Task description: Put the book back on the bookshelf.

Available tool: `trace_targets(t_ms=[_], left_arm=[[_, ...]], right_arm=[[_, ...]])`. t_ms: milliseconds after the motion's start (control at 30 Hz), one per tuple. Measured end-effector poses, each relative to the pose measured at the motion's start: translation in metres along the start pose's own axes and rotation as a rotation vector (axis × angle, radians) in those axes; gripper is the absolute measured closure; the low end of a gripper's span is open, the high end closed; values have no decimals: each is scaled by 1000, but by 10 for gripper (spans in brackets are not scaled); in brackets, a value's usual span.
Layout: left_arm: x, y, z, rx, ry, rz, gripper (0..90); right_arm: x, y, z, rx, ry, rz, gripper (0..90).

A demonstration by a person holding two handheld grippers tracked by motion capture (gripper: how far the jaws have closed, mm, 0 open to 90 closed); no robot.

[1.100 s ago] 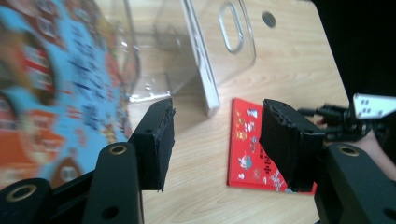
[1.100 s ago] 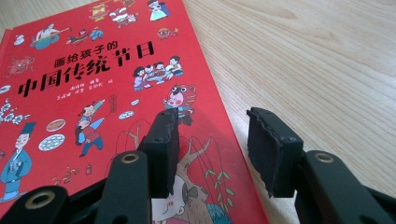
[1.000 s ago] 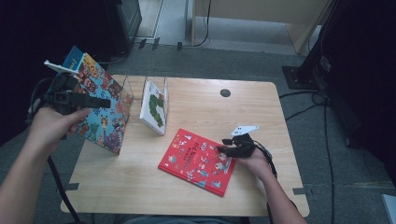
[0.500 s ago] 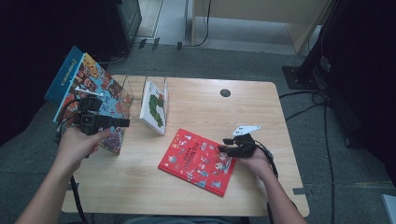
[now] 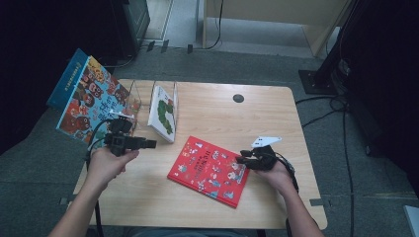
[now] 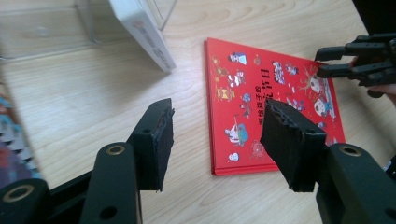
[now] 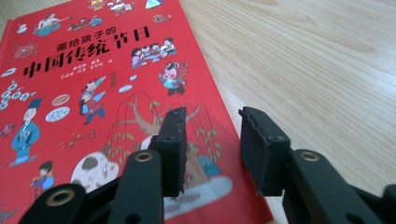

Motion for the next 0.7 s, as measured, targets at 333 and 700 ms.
trace_targets(t_ms=[333, 700], left_arm=[[37, -7, 0, 39, 23, -19, 440], [63, -11, -6, 74, 23, -26, 443]], right_arm=[[-15, 0, -25, 13, -4, -16, 828], [-20, 2, -46, 7, 44, -8, 900]])
Point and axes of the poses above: each handheld gripper's, and its own axes: x roughly forward along the jaws, z roughly out of its top, y roughly to its left, the point moved 5 cm from there along x, roughly forward along the jaws, and after that the axes turned 14 degrees about y, right-handed, at the moved point
